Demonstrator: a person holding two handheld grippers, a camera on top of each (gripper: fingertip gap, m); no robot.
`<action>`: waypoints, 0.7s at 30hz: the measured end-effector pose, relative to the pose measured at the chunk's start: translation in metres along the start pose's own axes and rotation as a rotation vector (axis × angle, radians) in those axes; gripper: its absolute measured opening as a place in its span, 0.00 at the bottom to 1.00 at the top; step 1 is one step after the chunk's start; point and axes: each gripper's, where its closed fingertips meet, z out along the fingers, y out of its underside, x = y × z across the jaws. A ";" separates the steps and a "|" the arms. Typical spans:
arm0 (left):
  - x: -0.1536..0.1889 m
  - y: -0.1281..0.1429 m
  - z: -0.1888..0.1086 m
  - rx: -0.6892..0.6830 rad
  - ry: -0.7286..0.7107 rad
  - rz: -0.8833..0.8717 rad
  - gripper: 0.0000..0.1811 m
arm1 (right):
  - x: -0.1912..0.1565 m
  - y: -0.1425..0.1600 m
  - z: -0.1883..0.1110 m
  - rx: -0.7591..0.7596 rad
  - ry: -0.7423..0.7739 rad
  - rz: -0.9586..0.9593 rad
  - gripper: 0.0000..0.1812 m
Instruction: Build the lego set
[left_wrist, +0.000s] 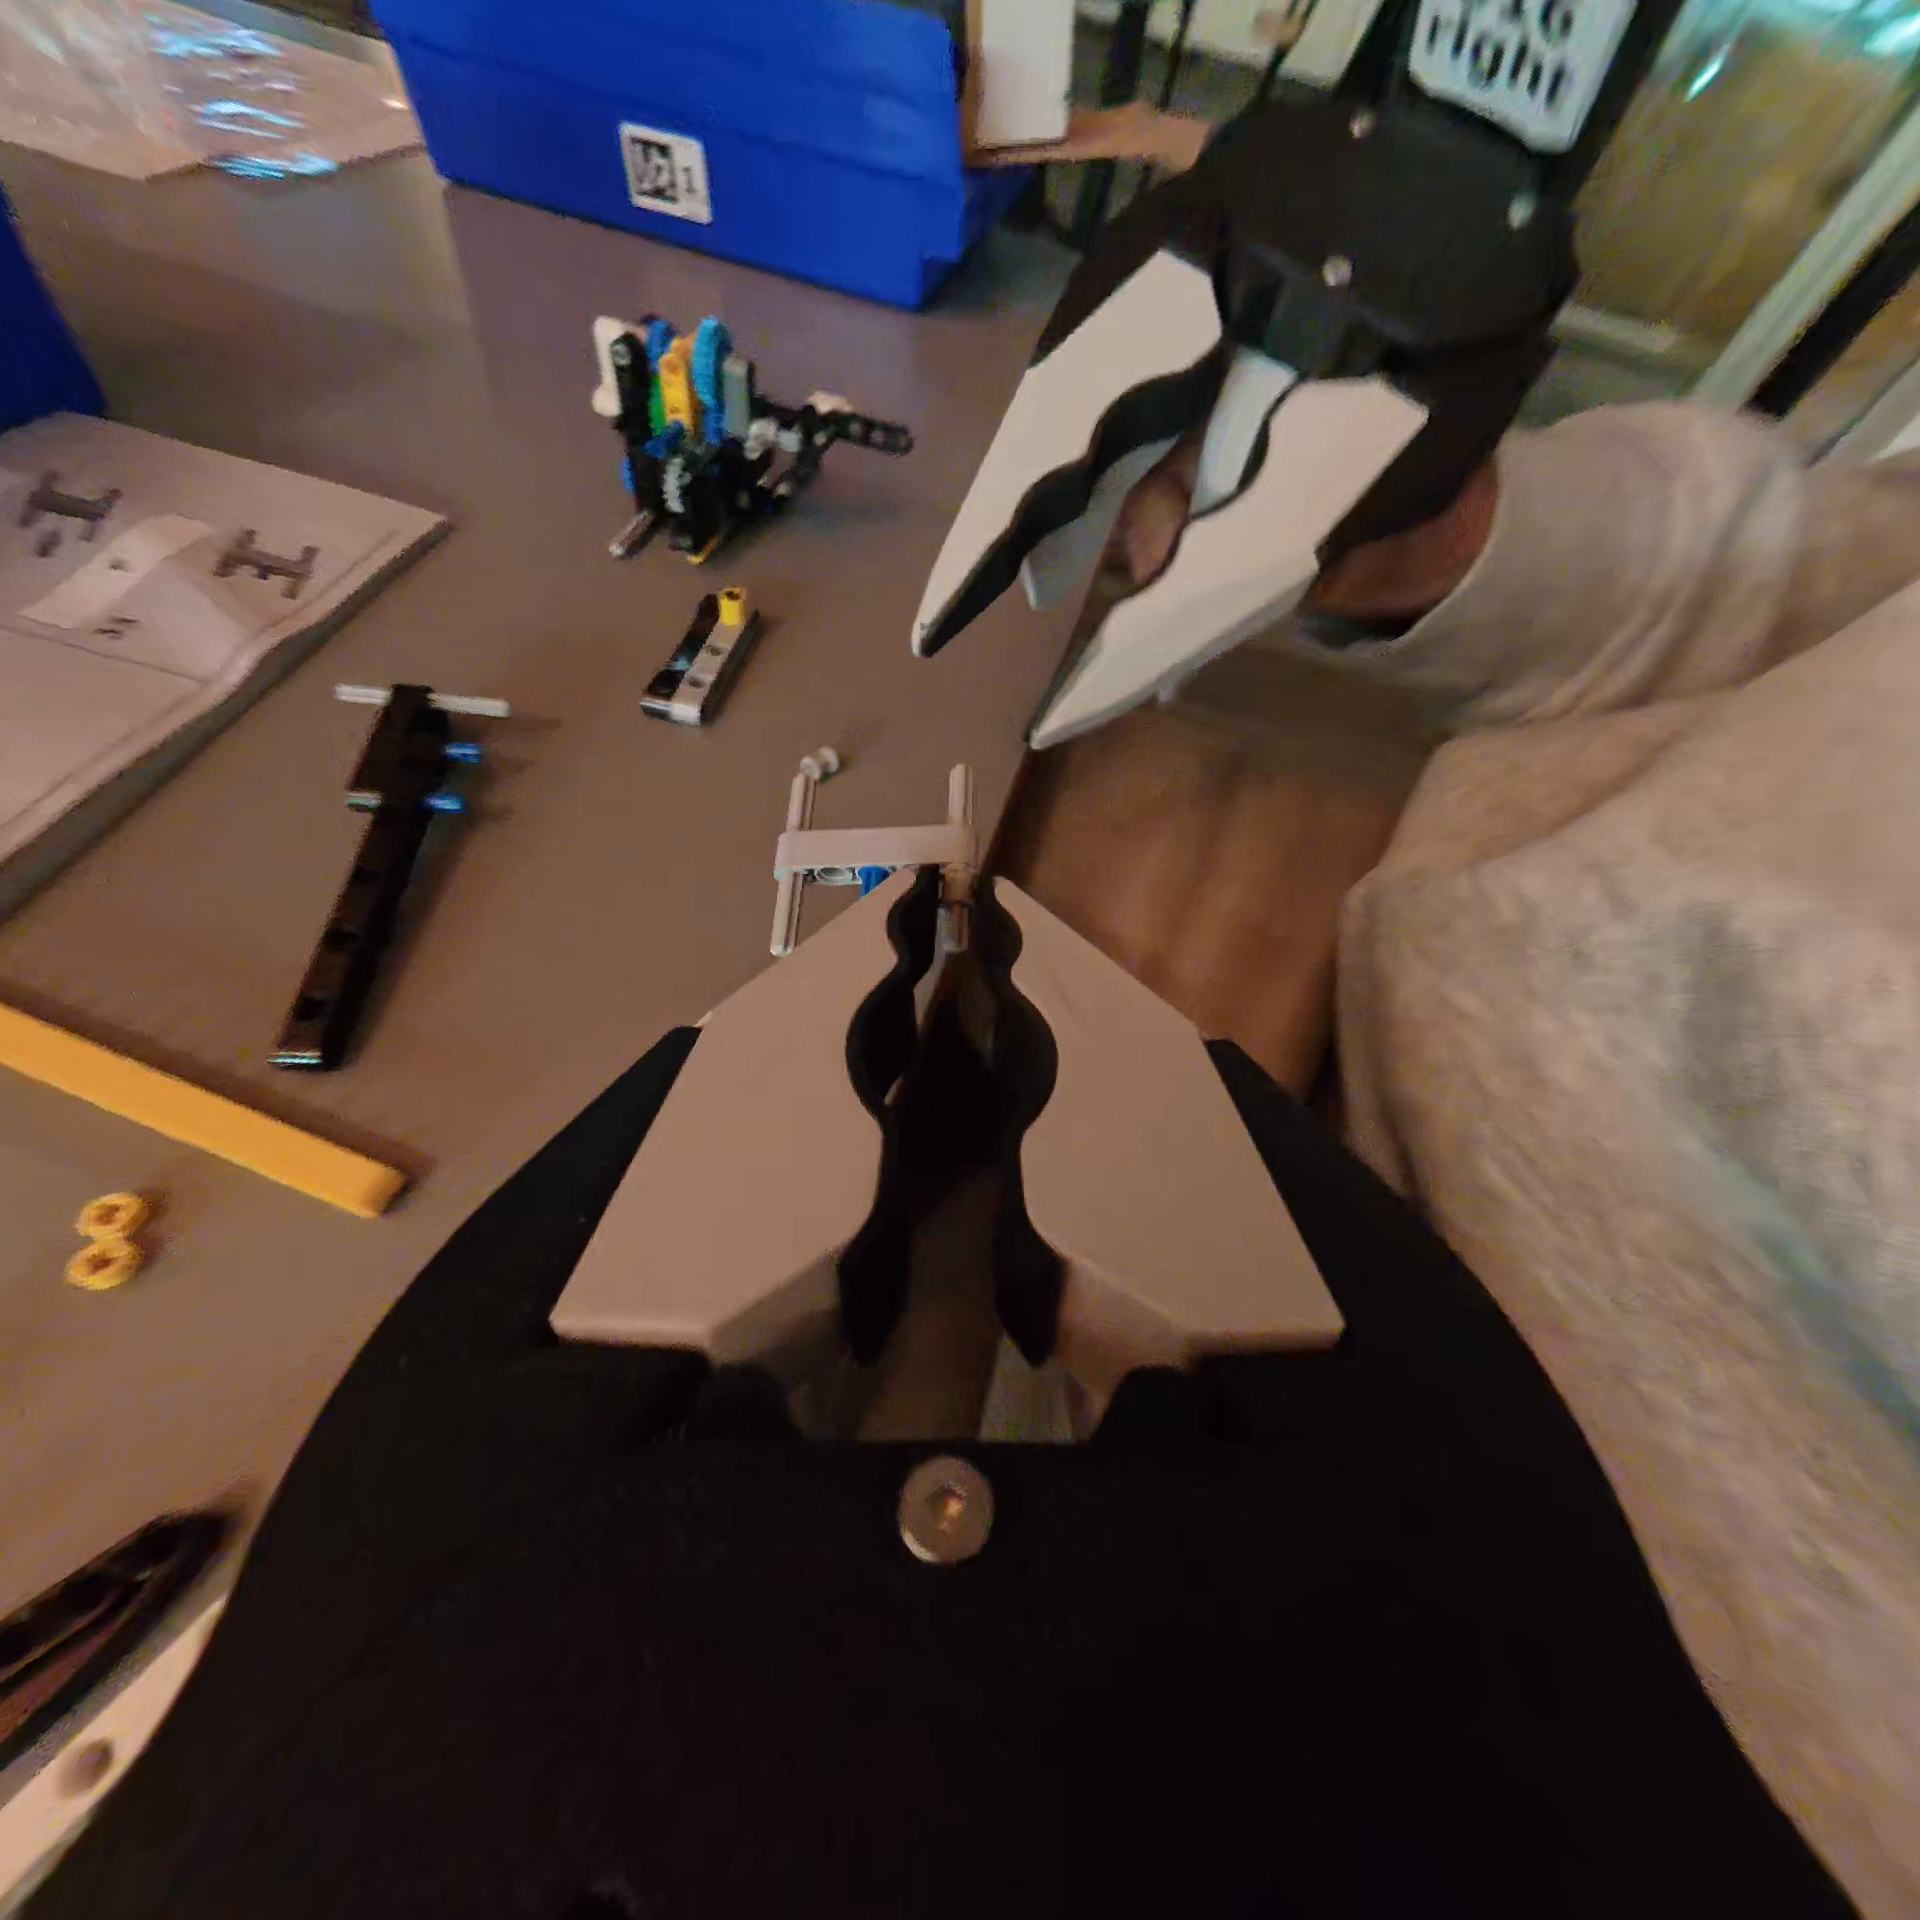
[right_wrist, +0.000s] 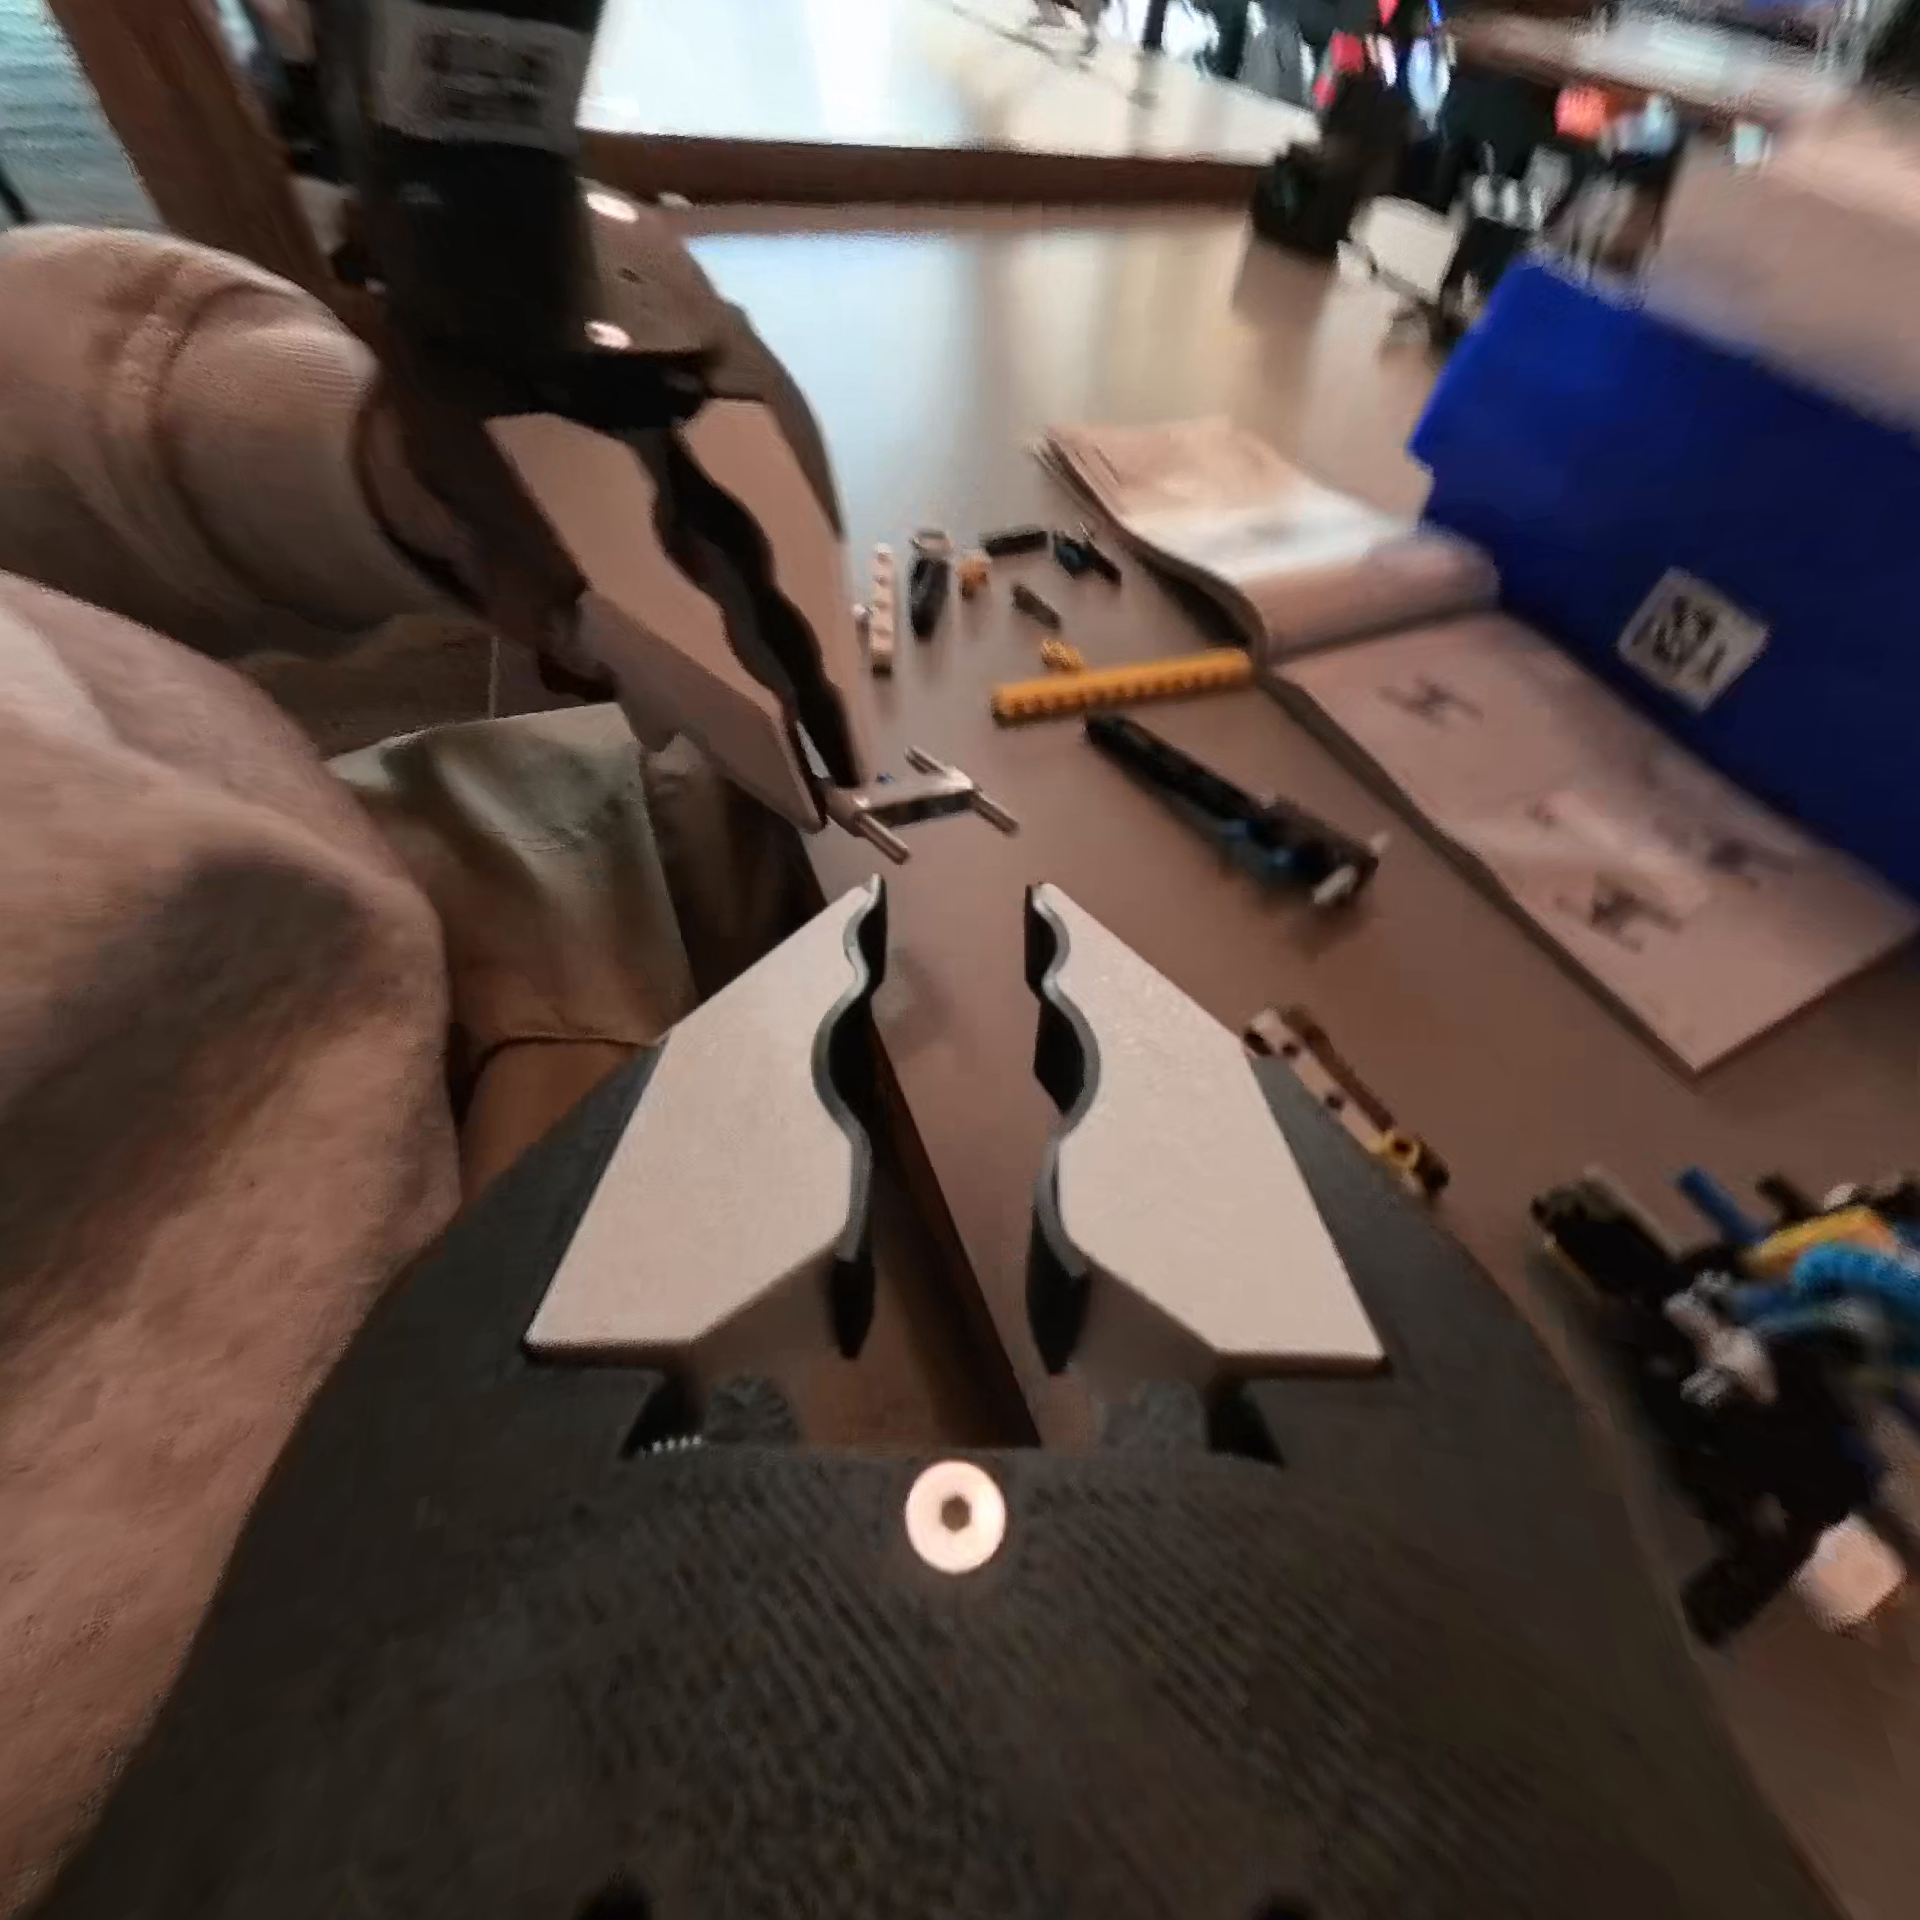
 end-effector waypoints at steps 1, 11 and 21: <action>0.004 -0.003 -0.001 0.014 0.038 -0.036 0.02 | -0.006 -0.006 -0.001 0.021 -0.002 -0.069 0.14; 0.023 -0.007 -0.003 0.026 0.215 -0.172 0.02 | -0.030 -0.012 0.011 -0.041 0.178 -0.668 0.08; 0.023 -0.004 -0.002 0.014 0.202 -0.147 0.04 | -0.036 -0.003 0.014 -0.073 0.131 -0.674 0.03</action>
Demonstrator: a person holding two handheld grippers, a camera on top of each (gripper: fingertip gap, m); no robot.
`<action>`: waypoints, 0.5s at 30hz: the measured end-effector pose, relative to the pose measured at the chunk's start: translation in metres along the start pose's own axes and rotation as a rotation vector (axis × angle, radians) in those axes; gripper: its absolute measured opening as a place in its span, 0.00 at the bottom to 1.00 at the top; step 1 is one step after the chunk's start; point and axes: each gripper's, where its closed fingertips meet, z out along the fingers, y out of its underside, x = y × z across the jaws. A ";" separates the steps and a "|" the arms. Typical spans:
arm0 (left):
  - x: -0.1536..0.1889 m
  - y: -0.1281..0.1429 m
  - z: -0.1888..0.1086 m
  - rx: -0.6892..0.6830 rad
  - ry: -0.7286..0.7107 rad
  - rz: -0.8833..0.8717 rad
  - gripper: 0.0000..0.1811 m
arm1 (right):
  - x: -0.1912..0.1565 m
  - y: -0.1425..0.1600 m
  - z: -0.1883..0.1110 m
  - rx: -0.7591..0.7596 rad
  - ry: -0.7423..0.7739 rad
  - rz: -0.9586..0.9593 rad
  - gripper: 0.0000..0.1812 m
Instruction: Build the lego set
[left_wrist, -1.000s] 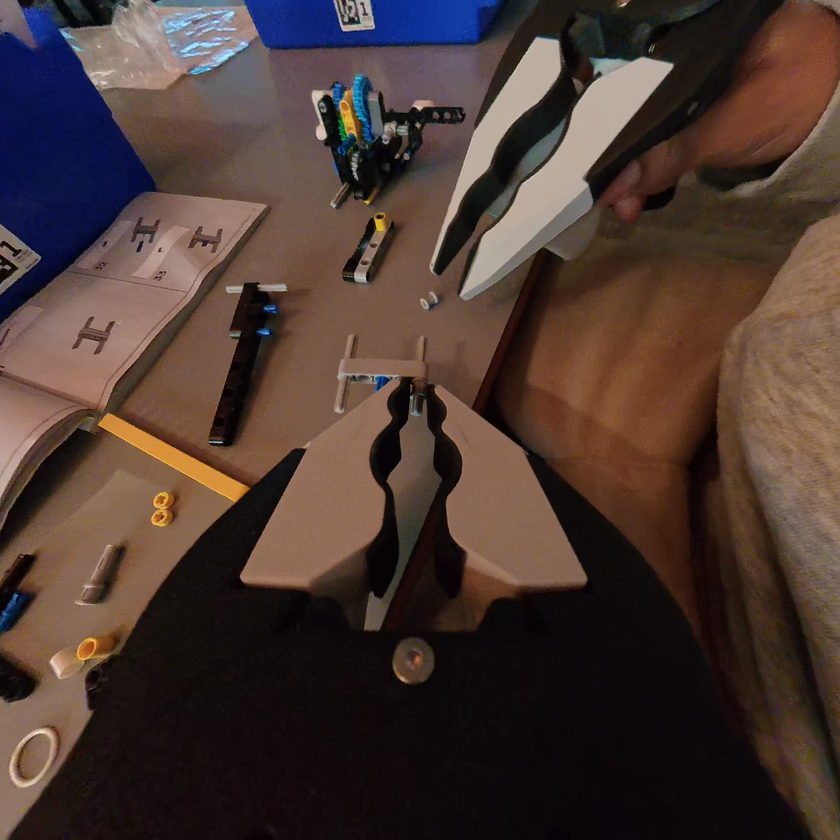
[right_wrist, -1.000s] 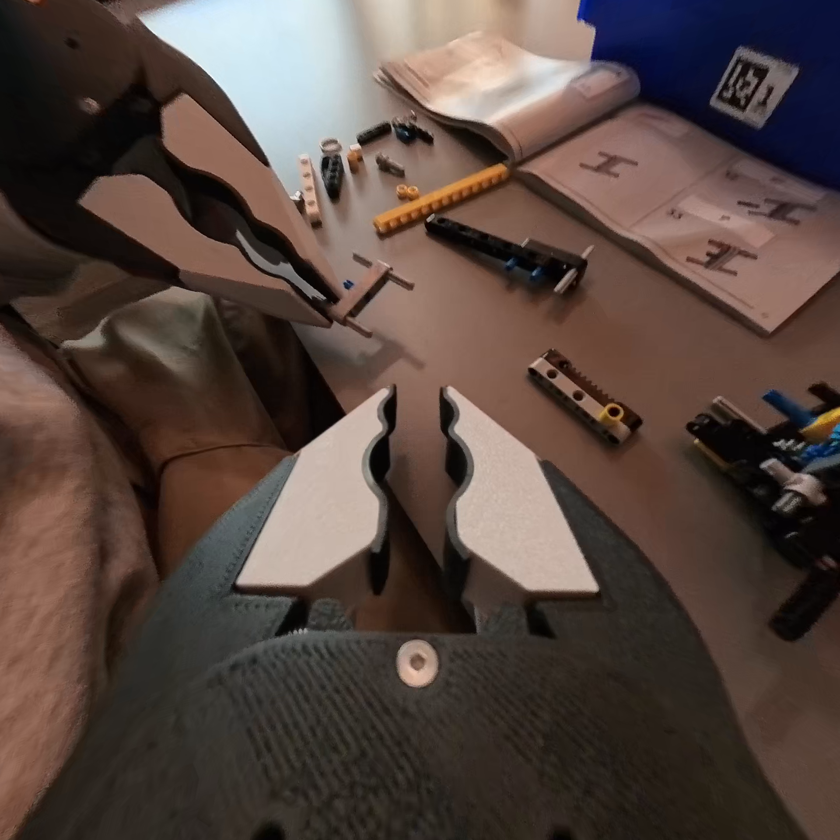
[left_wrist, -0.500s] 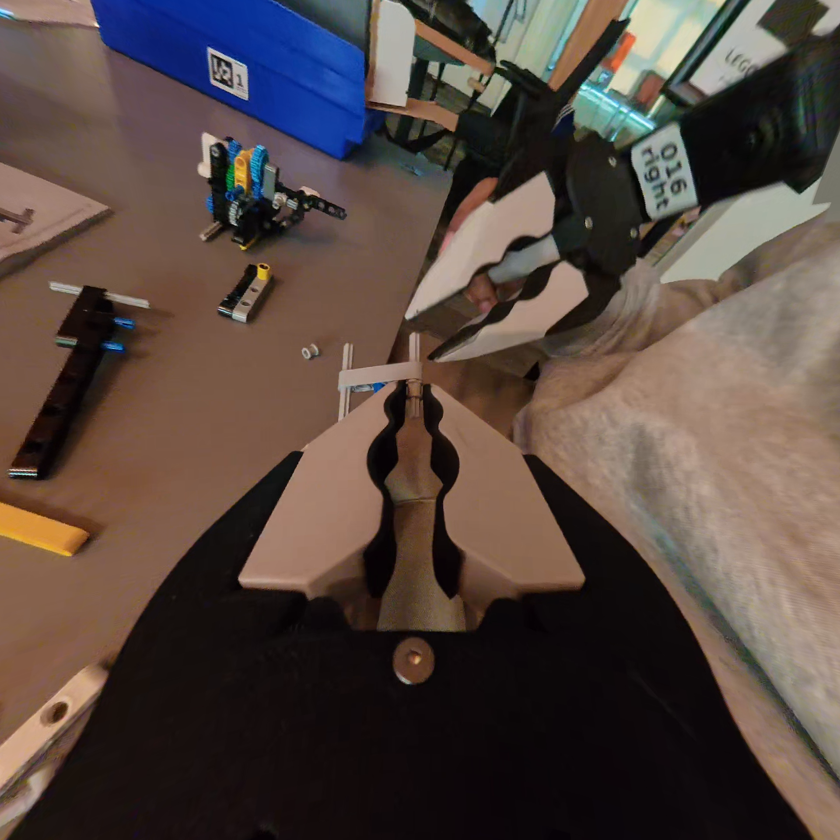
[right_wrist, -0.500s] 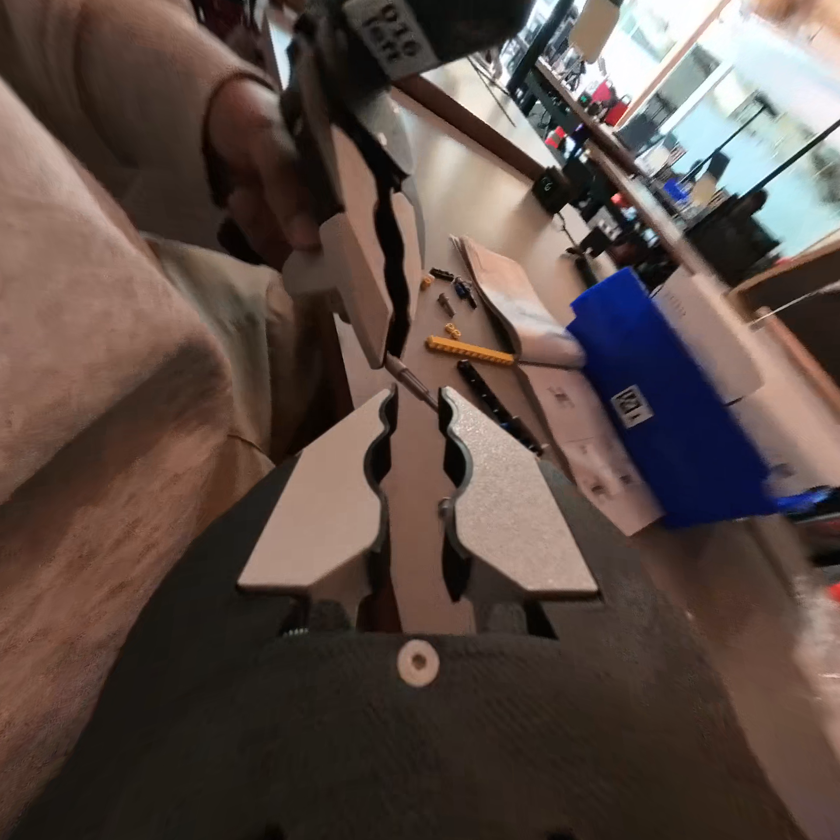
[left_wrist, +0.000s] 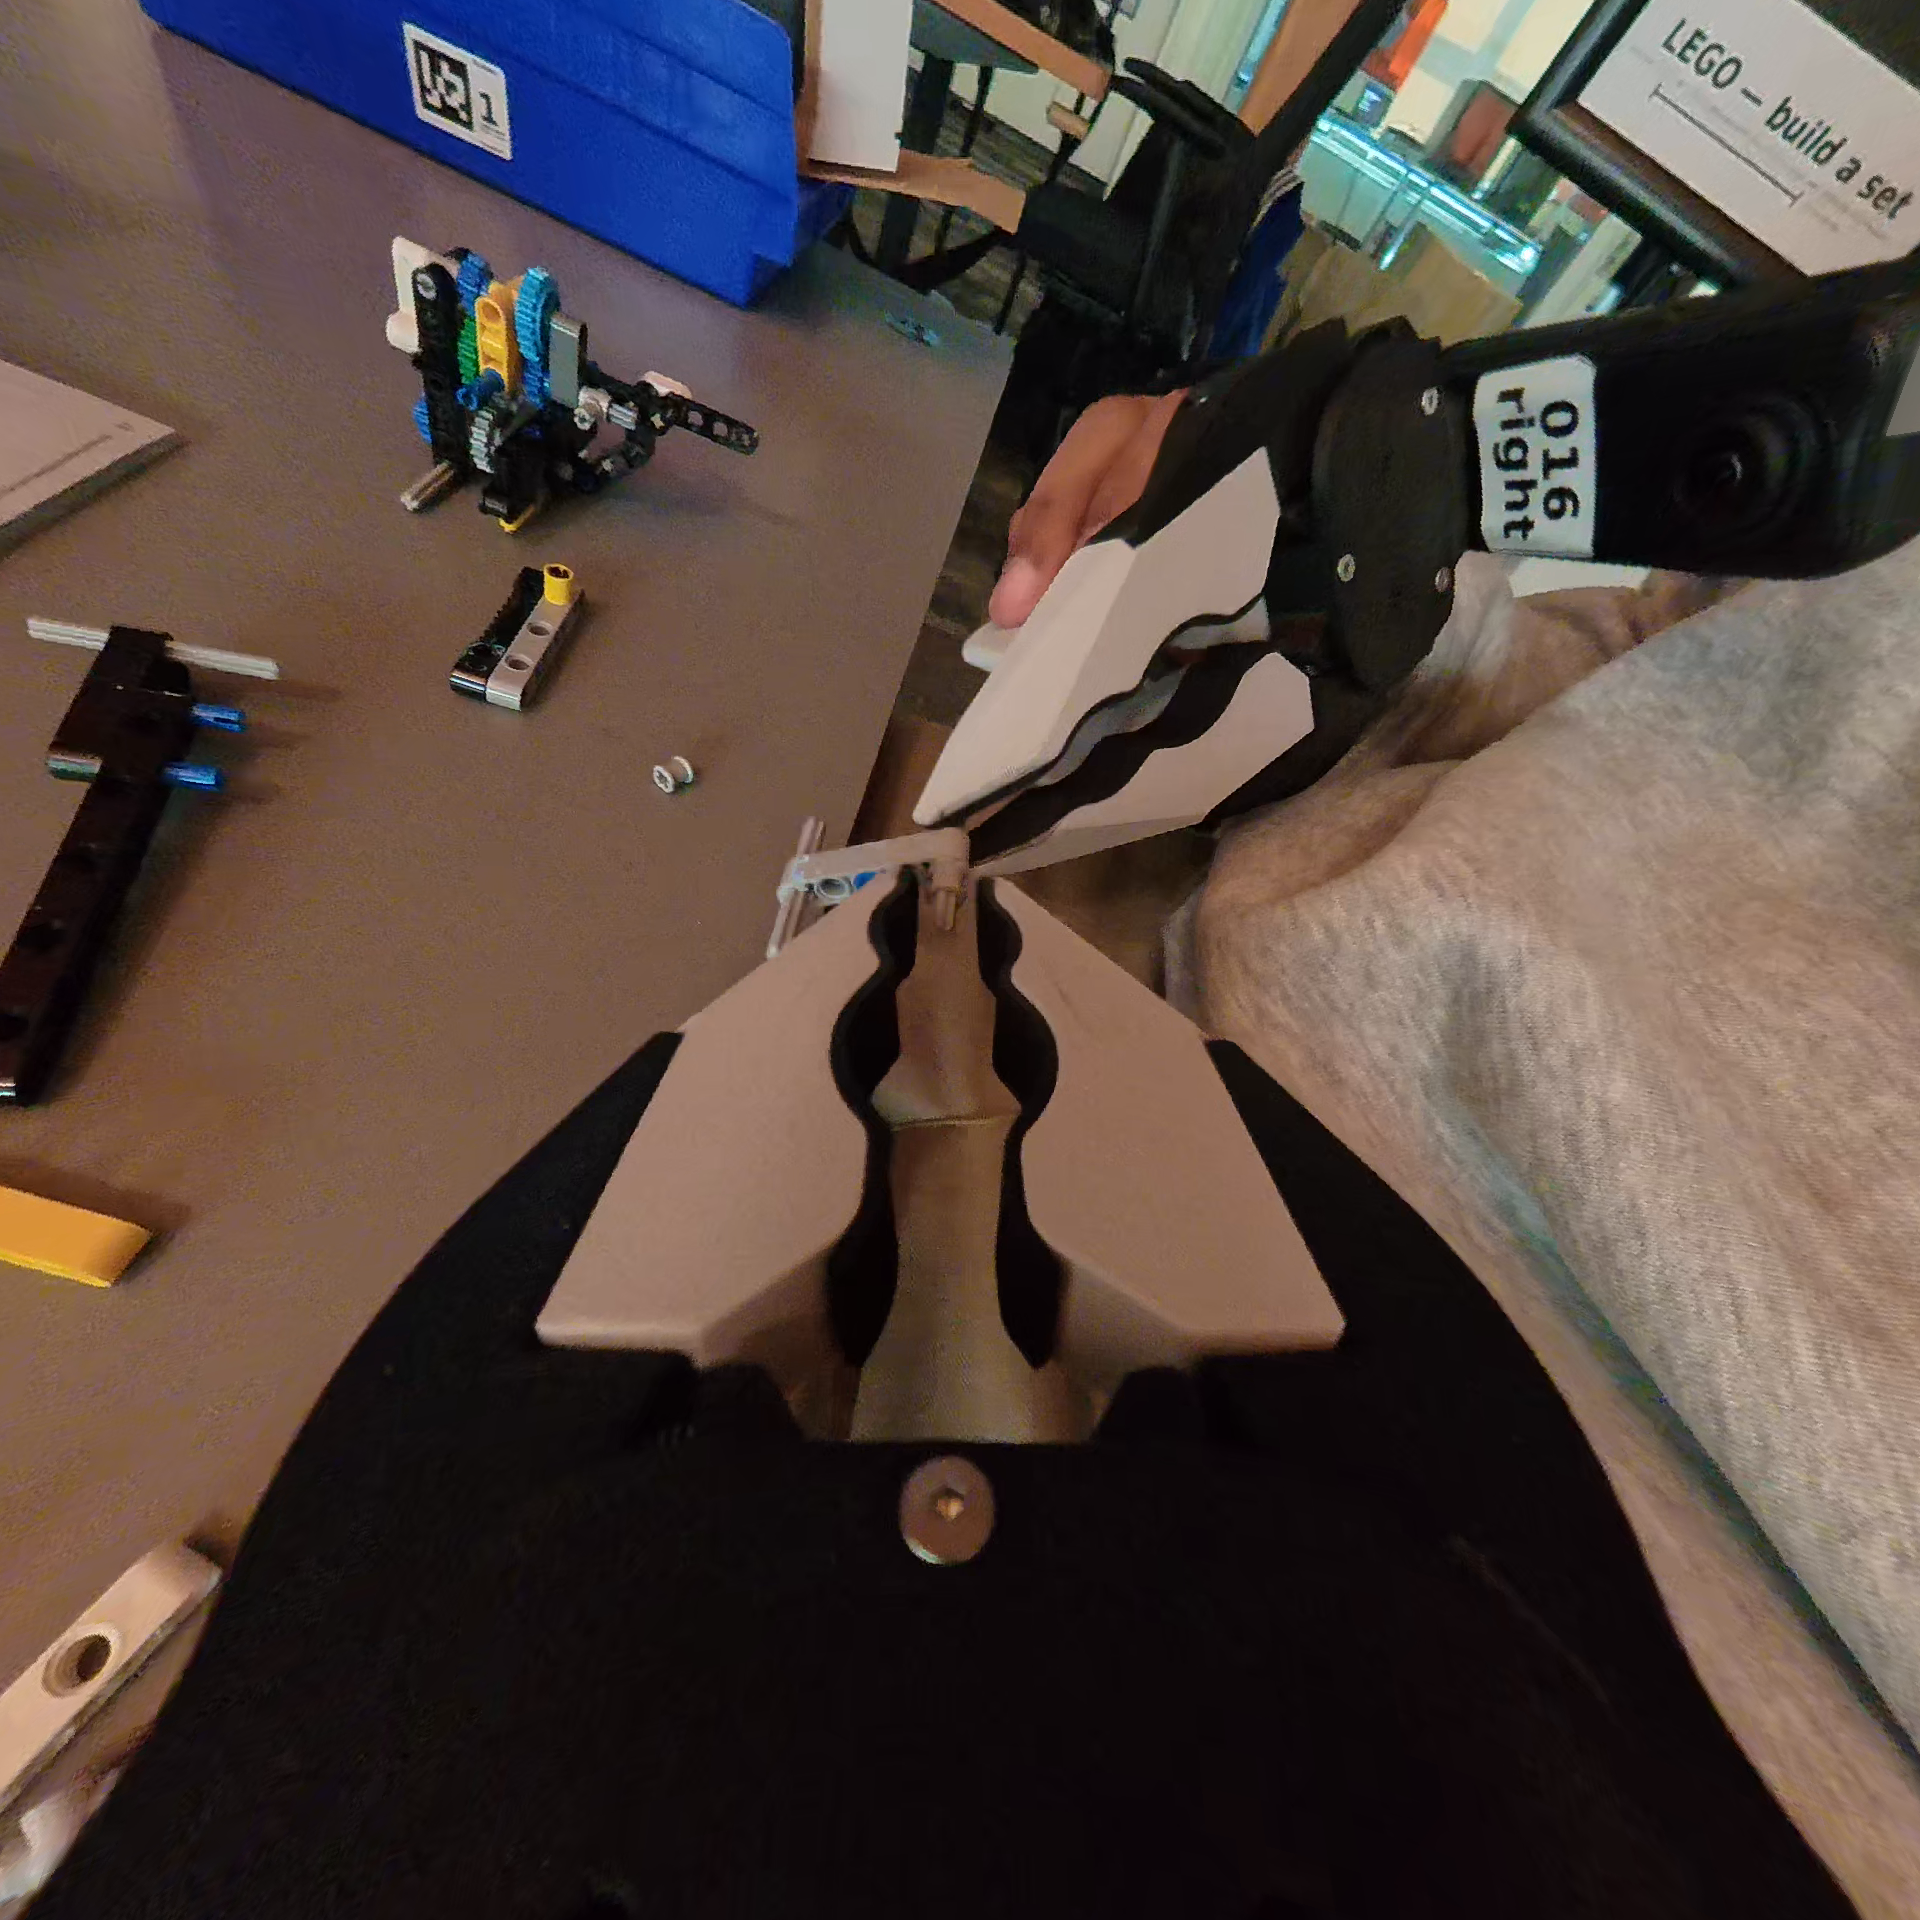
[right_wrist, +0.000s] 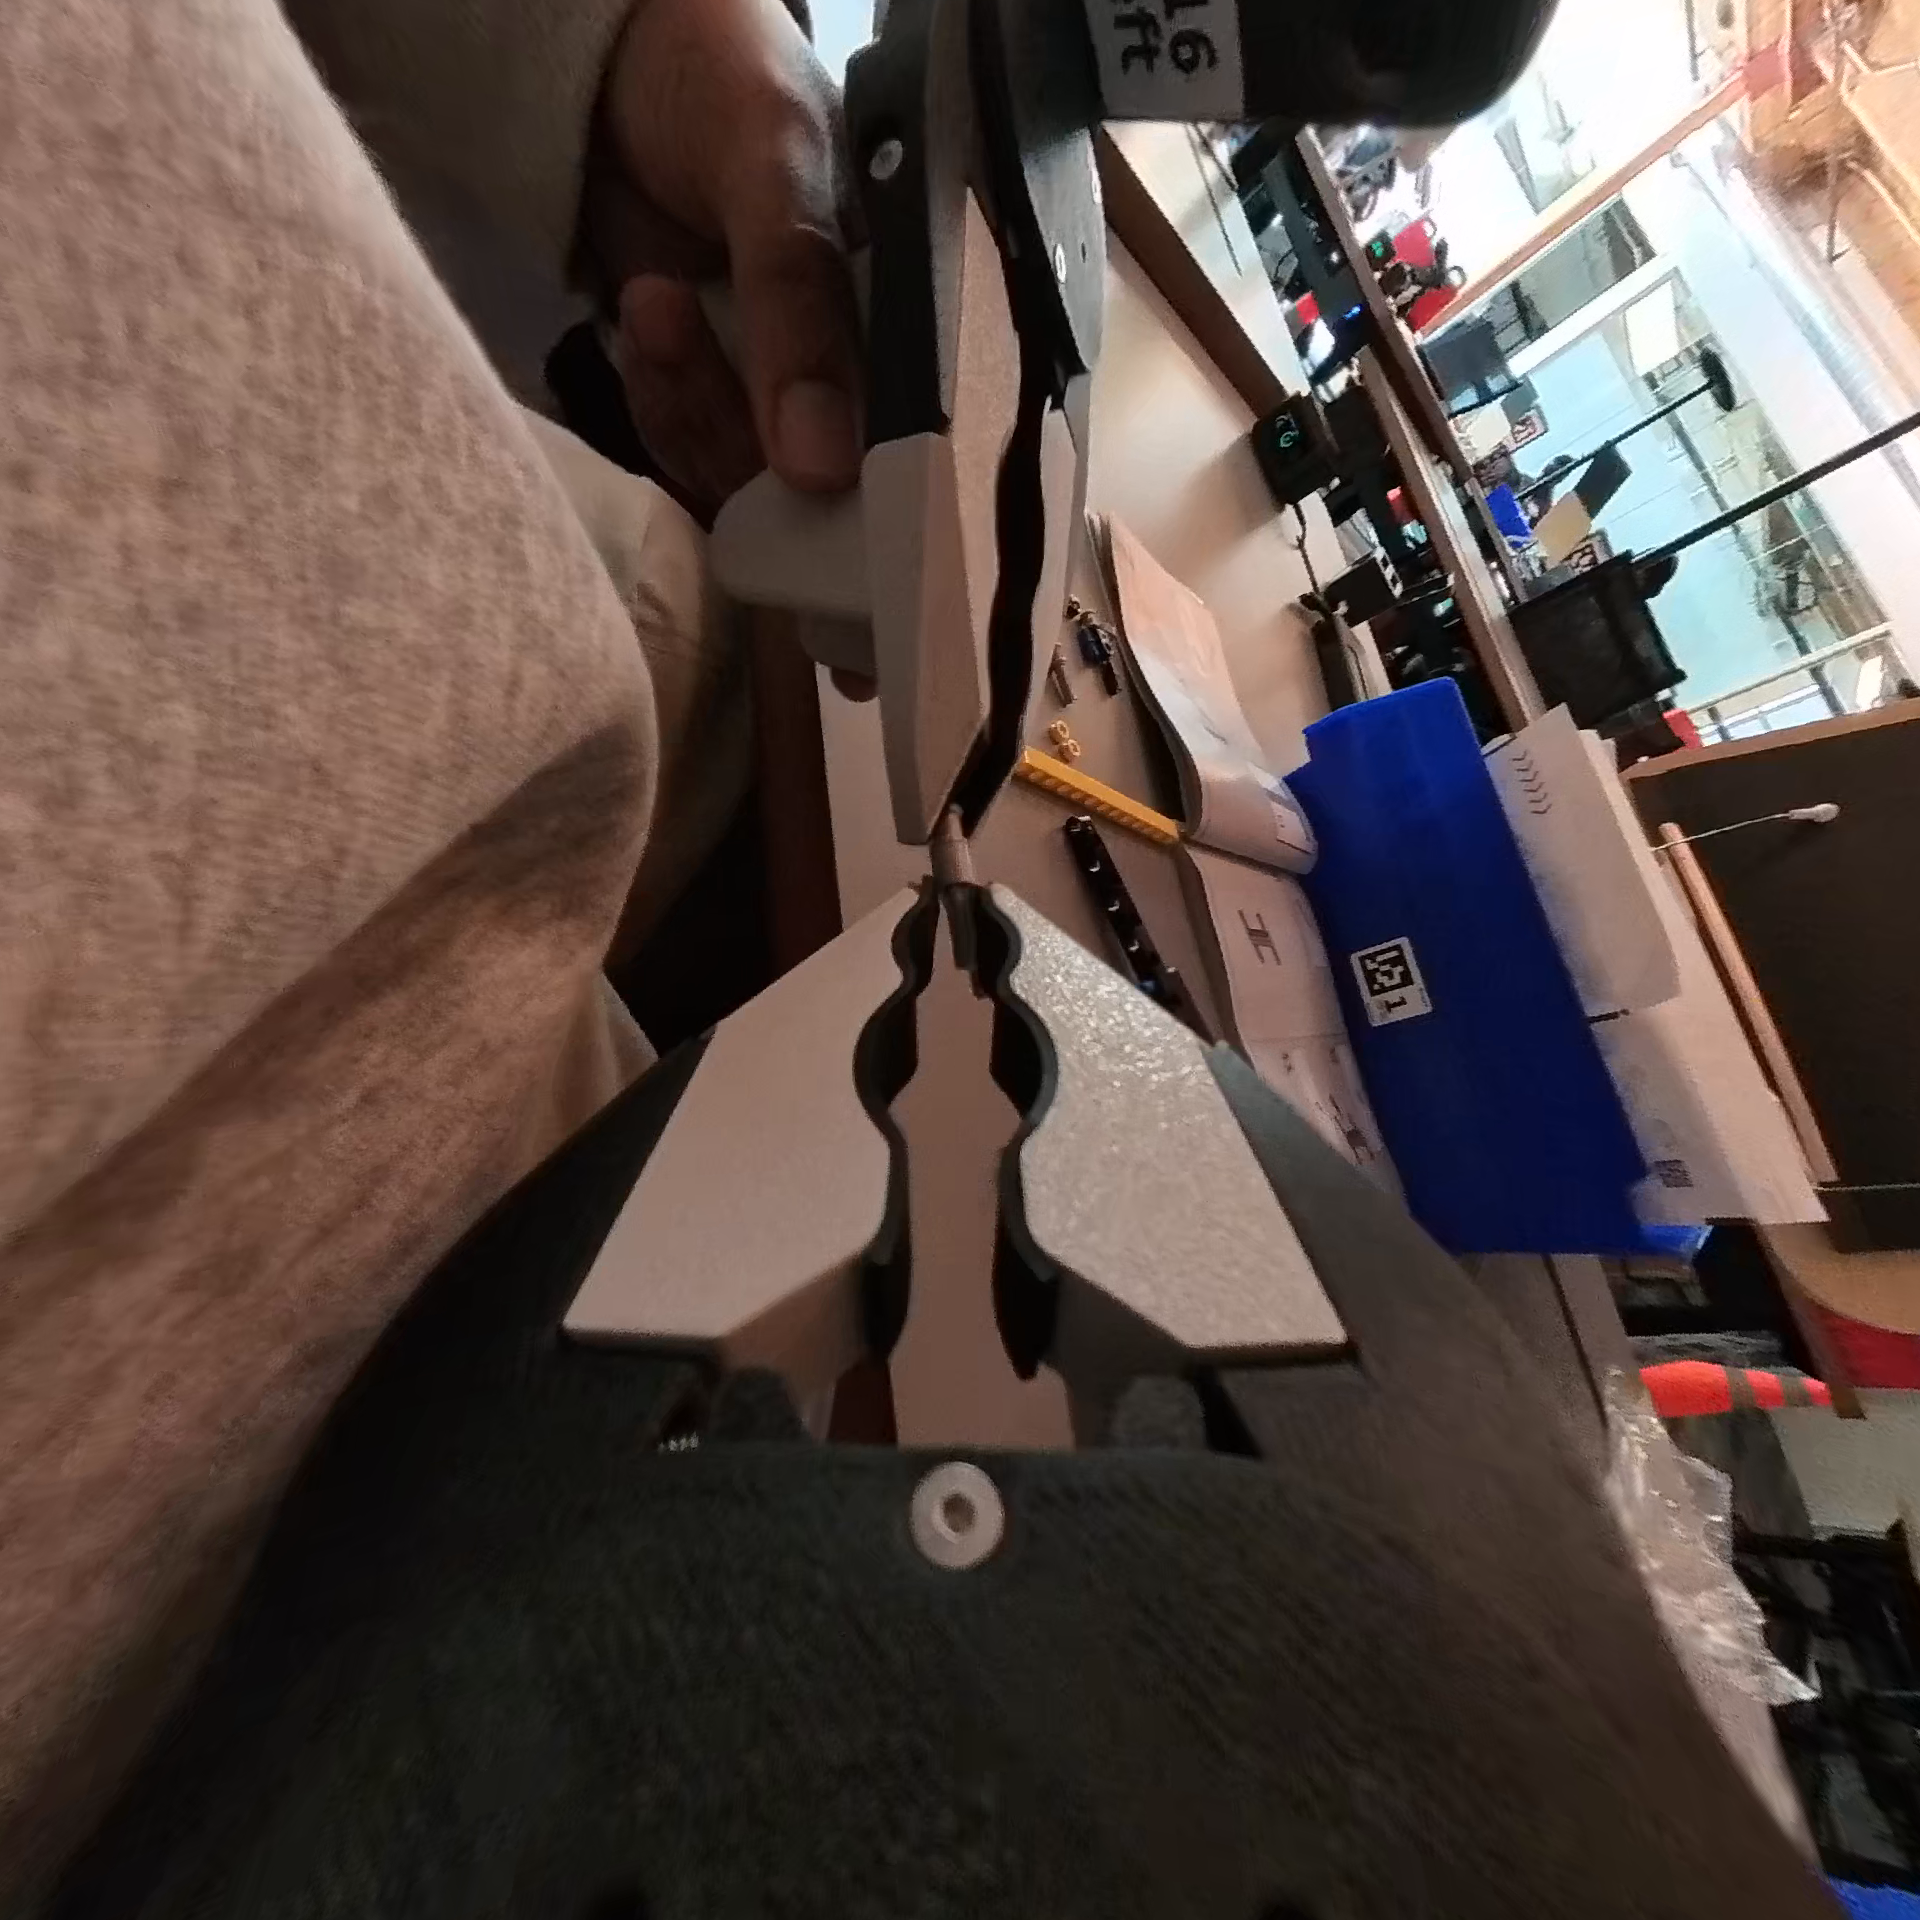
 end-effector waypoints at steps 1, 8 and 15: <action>0.001 0.000 0.000 0.002 0.001 0.010 0.08 | 0.001 0.000 0.000 0.003 0.000 0.013 0.03; 0.005 -0.011 -0.006 0.066 -0.046 0.197 0.16 | 0.004 0.002 -0.005 0.046 -0.050 0.181 0.03; 0.015 -0.006 -0.001 0.051 -0.034 0.308 0.14 | -0.014 -0.009 -0.010 0.124 -0.336 0.562 0.03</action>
